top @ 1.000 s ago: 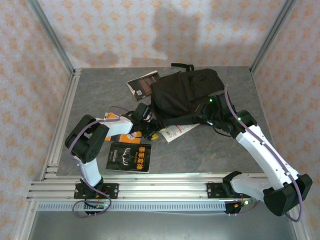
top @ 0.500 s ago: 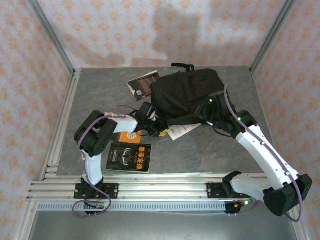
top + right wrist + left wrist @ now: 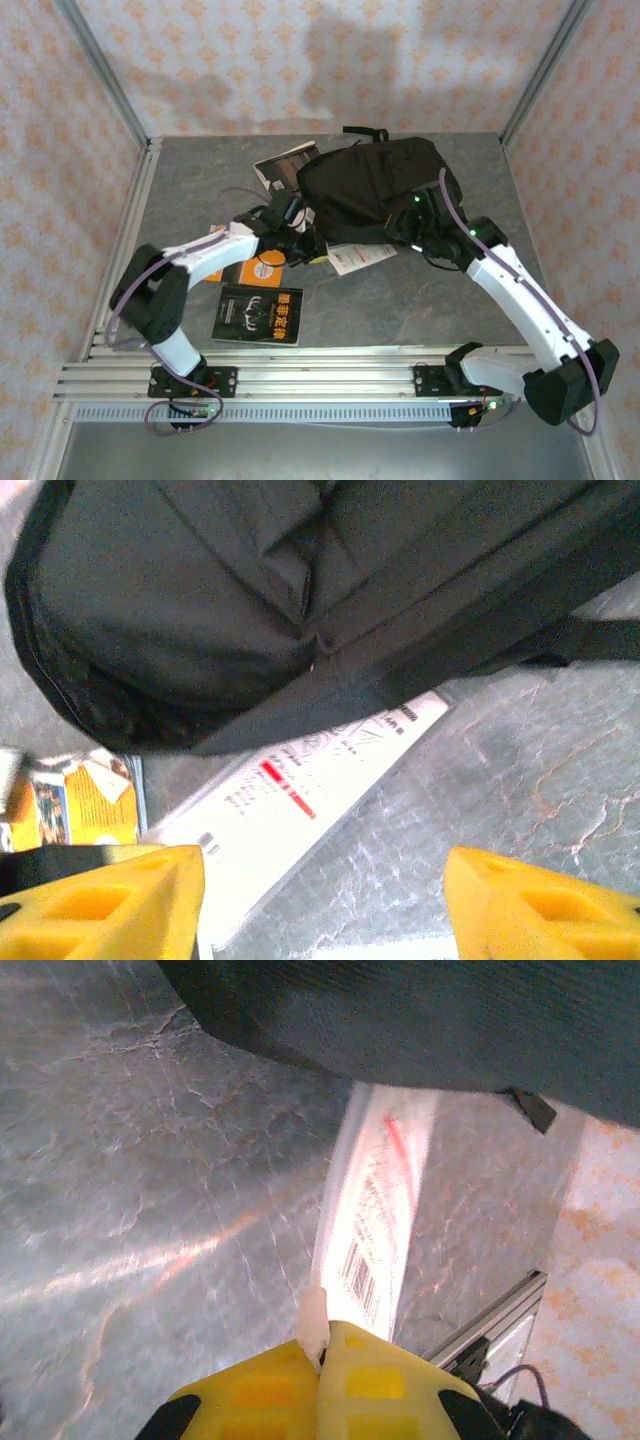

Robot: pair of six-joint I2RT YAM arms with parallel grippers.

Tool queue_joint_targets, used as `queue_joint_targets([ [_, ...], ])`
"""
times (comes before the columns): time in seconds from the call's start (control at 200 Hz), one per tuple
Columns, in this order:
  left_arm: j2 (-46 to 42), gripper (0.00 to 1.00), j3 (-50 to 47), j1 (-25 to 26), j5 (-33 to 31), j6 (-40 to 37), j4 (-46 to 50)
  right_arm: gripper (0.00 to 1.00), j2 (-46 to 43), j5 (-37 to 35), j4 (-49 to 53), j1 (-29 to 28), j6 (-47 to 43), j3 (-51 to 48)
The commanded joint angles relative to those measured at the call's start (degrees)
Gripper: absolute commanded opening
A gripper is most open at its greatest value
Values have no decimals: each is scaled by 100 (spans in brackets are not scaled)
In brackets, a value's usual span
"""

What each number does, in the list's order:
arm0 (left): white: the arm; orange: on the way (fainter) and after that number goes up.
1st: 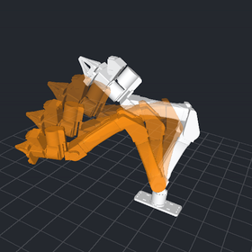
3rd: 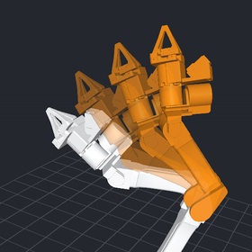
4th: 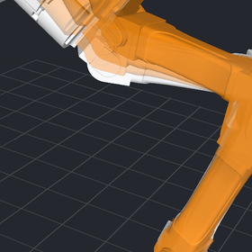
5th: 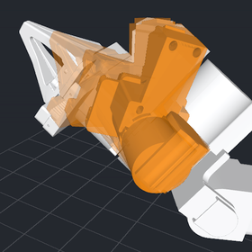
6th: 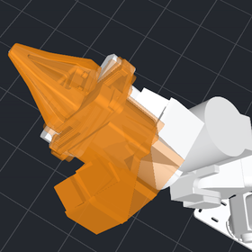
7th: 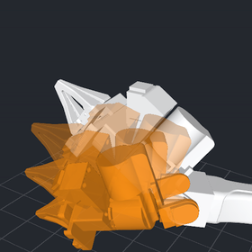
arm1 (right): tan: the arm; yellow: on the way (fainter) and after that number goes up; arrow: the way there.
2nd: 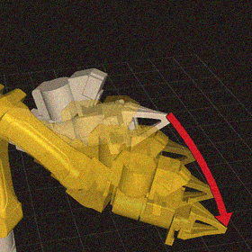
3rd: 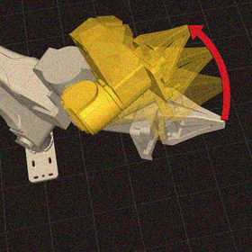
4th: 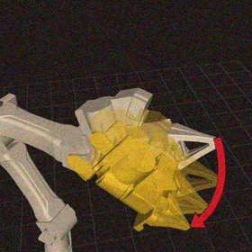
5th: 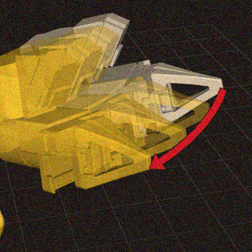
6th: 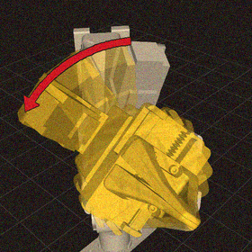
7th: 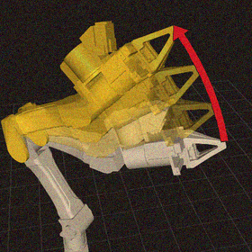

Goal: Pack the student bag
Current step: Pick up the loose stationery from the center of the table.

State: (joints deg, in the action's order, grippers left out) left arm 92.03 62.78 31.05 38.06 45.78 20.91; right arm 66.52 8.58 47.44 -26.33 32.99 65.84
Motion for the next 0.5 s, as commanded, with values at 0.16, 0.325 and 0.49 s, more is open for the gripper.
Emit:
queue_joint_targets([
  [0.16, -1465, 0, 753, 27, -789, -1124, 2323, 70, 944, 936, 169, -30, -890, 778],
  [0.325, -1606, 0, 1076, -51, -557, -1183, 2607, 70, 1348, 1412, -36, -79, -1325, 1127],
  [0.49, -1530, 0, 914, -391, -179, -1273, 2907, 69, 1522, 1452, -205, -190, -1943, 1259],
])
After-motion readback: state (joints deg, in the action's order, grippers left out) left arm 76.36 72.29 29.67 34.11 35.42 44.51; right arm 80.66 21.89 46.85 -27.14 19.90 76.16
